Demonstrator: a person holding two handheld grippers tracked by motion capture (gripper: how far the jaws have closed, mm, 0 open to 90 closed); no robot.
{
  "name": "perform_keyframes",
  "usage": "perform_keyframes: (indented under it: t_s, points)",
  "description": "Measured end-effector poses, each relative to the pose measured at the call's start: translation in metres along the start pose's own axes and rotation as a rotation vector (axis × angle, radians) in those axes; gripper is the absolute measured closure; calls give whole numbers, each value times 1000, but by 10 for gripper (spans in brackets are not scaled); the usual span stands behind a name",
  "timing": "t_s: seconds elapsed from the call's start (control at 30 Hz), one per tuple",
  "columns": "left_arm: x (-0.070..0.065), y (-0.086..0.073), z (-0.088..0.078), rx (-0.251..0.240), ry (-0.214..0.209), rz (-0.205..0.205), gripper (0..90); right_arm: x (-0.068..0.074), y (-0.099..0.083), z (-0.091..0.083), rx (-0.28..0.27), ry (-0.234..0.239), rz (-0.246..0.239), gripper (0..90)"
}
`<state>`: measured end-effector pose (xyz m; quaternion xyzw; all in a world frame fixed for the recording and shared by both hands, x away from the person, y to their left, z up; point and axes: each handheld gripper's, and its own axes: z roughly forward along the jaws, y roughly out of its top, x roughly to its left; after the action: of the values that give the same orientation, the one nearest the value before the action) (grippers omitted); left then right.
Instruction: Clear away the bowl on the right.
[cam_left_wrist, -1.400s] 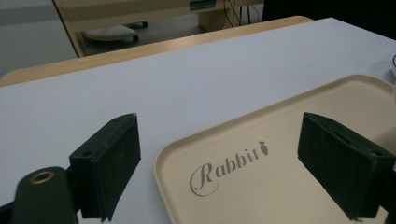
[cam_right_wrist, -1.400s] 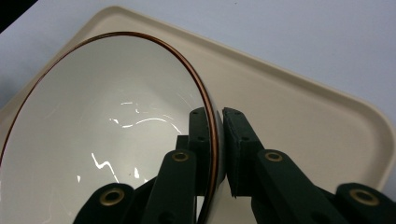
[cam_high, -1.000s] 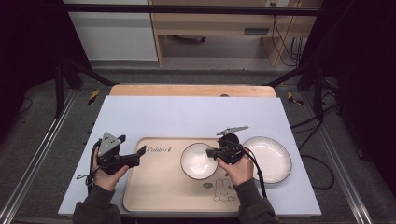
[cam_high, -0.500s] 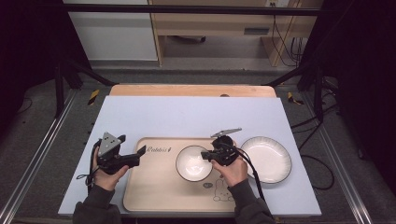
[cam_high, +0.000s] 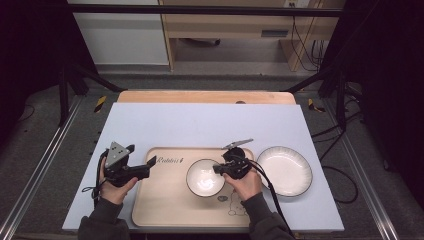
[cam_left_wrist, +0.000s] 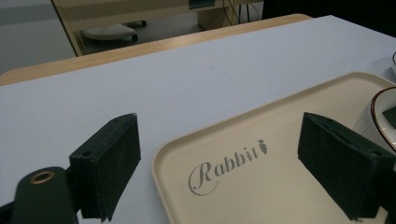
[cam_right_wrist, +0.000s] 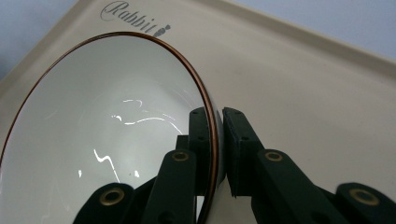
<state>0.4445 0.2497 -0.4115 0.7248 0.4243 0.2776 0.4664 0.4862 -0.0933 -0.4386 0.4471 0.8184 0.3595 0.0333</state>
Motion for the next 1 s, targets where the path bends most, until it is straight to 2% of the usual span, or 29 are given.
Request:
perform_keyframes:
  t_s: [0.3, 0.4, 0.9, 0.97, 1.0]
  points:
    - [0, 0, 0, 4, -1, 2, 128, -1, -1, 4, 8, -1, -3, 821]
    - [0, 0, 0, 1, -1, -1, 128, 0, -1, 3, 14, -2, 14, 821]
    - [0, 0, 0, 1, 0, 0, 128, -2, -2, 7, -3, 1, -14, 821]
    - [0, 0, 0, 1, 1, 0, 128, -1, -2, 8, 5, -7, 7, 822]
    - [0, 0, 0, 2, 1, -1, 128, -3, -3, 9, -1, -6, -13, 822]
